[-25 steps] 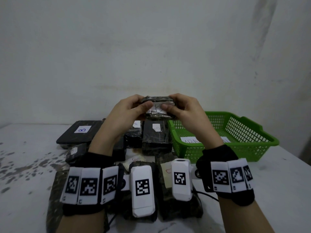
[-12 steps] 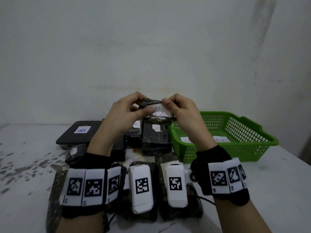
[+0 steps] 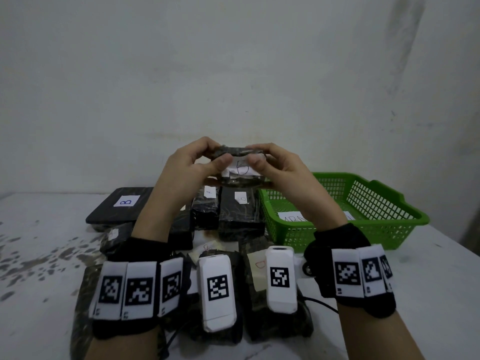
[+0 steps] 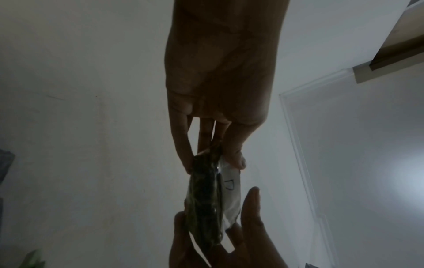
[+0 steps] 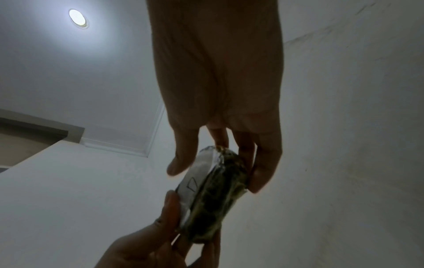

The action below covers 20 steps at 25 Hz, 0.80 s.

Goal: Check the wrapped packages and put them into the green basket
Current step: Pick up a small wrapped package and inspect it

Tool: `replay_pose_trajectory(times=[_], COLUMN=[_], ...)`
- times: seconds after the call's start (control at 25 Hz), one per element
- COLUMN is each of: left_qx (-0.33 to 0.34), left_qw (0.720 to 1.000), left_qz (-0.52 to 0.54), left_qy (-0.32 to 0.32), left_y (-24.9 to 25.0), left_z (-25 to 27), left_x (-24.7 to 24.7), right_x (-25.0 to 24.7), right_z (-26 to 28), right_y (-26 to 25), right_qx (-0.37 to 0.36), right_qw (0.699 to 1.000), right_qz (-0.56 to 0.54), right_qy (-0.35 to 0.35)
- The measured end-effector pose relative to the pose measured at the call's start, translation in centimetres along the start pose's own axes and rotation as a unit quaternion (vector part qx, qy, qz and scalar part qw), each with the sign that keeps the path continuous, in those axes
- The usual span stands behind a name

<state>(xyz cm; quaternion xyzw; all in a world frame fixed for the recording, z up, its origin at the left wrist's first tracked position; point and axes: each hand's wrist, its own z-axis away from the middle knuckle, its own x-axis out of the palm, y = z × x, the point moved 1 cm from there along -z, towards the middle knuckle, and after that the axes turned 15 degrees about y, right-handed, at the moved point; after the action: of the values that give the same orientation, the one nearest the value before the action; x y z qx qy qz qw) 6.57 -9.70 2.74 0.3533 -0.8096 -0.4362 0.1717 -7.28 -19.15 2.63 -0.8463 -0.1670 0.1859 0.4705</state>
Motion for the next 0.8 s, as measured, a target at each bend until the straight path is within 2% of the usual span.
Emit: replay_pose_trajectory(times=[0.12,0.24,0.4,0.52,0.6,0.72,0.8], left_qx=[-0.041,-0.063,-0.047,-0.043,-0.033,-0.013,0.002], left_qw=[0.999,0.997,0.998,0.998,0.996,0.998,0.997], left_qz=[0.019,0.029,0.042,0.009,-0.034,-0.03,-0.042], left_qy=[0.023,0.025,0.014,-0.04,-0.073,-0.061,-0.059], left_y=[-0.1,-0.1,0.1,0.0,-0.2,-0.1,-0.2], left_z=[-0.1,-0.1,0.0,0.2,0.3,0.3,0.2], left_x=[0.0,0.0,0.1,0.4,0.2,-0.1,-0.3], right_x=[0.2,0.9,0.8,0.6,0.6,0.5,0.6], right_z=[0.1,0.1,0.1,0.1,0.1,0.4,0.4], right_y=[0.3,0.4,0.0,0.1,0.1,-0.4,-0.6], right_qx=[0.007,0.006,0.024,0.039,0.052,0.067,0.066], right_qw=[0.999,1.0,0.999,0.998,0.998,0.996,0.997], right_qz=[0.008,0.005,-0.029,-0.034,-0.047,-0.062,-0.043], right_qy=[-0.046,-0.027,-0.003,0.019,0.009,-0.019,-0.003])
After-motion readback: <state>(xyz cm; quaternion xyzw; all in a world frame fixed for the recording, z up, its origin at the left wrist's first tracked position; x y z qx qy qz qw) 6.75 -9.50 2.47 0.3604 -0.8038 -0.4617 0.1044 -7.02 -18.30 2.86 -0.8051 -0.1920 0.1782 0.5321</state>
